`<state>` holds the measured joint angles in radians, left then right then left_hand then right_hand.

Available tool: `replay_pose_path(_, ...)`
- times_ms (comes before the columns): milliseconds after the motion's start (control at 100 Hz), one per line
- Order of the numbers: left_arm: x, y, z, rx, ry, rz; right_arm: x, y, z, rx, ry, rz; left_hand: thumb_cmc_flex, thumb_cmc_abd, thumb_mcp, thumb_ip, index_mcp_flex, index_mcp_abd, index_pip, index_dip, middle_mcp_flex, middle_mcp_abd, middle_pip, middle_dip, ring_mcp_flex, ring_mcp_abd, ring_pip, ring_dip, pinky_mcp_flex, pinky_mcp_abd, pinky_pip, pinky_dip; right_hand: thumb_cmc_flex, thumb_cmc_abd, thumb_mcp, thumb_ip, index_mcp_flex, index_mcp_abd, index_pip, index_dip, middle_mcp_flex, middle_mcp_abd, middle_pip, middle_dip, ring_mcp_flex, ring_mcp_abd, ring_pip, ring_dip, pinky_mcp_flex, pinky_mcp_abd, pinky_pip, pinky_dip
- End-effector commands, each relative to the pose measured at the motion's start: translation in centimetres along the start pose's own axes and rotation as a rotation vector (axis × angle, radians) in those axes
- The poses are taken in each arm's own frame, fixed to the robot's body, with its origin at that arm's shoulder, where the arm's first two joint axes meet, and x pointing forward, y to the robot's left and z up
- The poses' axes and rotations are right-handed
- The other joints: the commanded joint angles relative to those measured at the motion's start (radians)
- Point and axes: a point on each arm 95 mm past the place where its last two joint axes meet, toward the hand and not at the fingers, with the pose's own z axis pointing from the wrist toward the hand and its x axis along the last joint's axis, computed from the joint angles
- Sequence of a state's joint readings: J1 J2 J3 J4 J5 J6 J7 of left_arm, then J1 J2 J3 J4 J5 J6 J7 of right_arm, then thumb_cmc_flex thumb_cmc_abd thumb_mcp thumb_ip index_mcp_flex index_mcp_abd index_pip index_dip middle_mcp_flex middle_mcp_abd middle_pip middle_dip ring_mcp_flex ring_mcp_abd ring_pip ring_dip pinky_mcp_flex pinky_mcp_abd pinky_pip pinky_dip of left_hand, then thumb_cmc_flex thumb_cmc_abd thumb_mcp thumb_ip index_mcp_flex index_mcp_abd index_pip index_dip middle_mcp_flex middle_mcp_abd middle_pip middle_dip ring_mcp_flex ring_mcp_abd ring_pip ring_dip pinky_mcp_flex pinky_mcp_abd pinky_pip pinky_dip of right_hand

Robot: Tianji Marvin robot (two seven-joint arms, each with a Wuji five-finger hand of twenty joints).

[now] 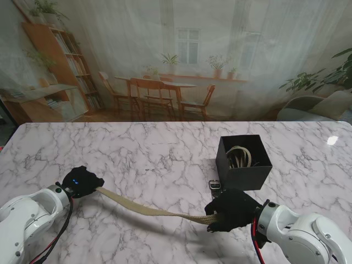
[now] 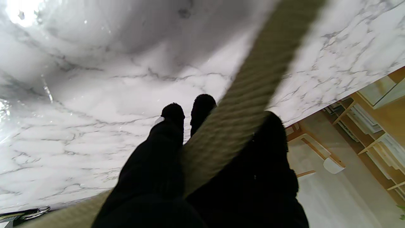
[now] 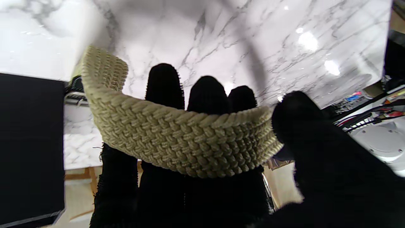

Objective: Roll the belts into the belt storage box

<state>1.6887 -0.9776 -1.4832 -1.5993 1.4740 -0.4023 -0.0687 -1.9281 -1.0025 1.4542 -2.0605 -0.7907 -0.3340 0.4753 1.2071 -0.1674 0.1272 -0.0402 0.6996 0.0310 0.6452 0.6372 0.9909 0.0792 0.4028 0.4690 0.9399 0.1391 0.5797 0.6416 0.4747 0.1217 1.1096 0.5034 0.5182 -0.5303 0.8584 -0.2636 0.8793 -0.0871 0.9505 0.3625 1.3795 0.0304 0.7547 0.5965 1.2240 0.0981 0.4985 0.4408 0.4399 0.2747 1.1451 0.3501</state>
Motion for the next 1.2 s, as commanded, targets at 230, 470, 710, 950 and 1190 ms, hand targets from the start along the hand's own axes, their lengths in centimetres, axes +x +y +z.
replay_pose_path(230, -0.7, 1.4, 0.0, -0.046, -0.035, 0.001, 0.6, 0.1, -1.6, -0.104, -0.034, -0.091, 0.084, 0.038, 0.024, 0.003, 0.033, -0.069, 0.098, 0.045, 0.037, 0.001, 0.016, 0.025, 0.018, 0.043, 0.037, 0.032, -0.006, -0.030, 0.035, 0.036, 0.101, -0.003, 0.023, 0.027, -0.016, -0.023, 0.034, -0.041, 0.047, -0.013, 0.029, 0.004, 0.019, -0.033, 0.046, 0.030, -0.005, 0.011, 0.004, 0.012)
replay_pose_path(470, -0.7, 1.6, 0.2, -0.054, -0.031, -0.009, 0.4, -0.1, -0.8, -0.085, -0.042, -0.095, 0.084, 0.043, 0.022, 0.004, 0.032, -0.073, 0.109, 0.051, 0.037, 0.001, 0.029, 0.033, 0.013, 0.059, 0.051, 0.052, -0.010, -0.031, 0.037, 0.046, 0.120, 0.008, 0.041, 0.018, -0.035, -0.012, 0.025, -0.058, 0.038, -0.013, 0.026, 0.005, 0.013, -0.034, 0.052, 0.037, -0.002, 0.010, 0.003, 0.014)
replay_pose_path(710, -1.7, 2.6, 0.3, -0.106, -0.066, -0.010, 0.1, -0.3, -1.7, -0.028, -0.076, -0.149, 0.084, 0.057, 0.033, 0.004, 0.033, -0.079, 0.133, 0.089, 0.039, 0.019, 0.058, 0.074, 0.028, 0.060, 0.096, 0.093, -0.005, -0.017, 0.063, 0.072, -0.023, 0.018, -0.043, 0.040, -0.020, -0.012, -0.081, -0.015, -0.014, 0.001, -0.034, -0.008, -0.036, -0.029, 0.001, 0.035, -0.027, 0.010, -0.020, 0.025)
replay_pose_path(950, -3.4, 3.8, 0.5, -0.165, -0.130, -0.001, 0.1, -0.1, -2.7, 0.071, -0.070, -0.134, 0.084, 0.057, 0.031, 0.004, 0.034, -0.081, 0.131, 0.095, 0.040, 0.018, 0.050, 0.084, 0.028, 0.060, 0.094, 0.100, -0.006, -0.018, 0.062, 0.078, -0.045, 0.088, -0.150, 0.071, 0.020, -0.067, -0.131, 0.022, -0.094, 0.028, -0.123, -0.042, -0.120, -0.010, -0.068, 0.011, -0.076, 0.013, -0.056, 0.024)
replay_pose_path(1190, -4.7, 5.5, 0.7, -0.216, -0.194, -0.010, -0.3, -0.6, -2.5, 0.256, -0.023, -0.134, 0.084, 0.055, 0.033, 0.004, 0.036, -0.077, 0.128, 0.095, 0.041, 0.020, 0.046, 0.090, 0.027, 0.062, 0.091, 0.104, -0.007, -0.018, 0.059, 0.081, 0.007, 0.072, -0.285, 0.093, -0.080, -0.209, -0.106, 0.051, -0.522, 0.095, -0.395, -0.135, -0.474, 0.035, -0.237, -0.047, -0.193, 0.016, -0.138, 0.063)
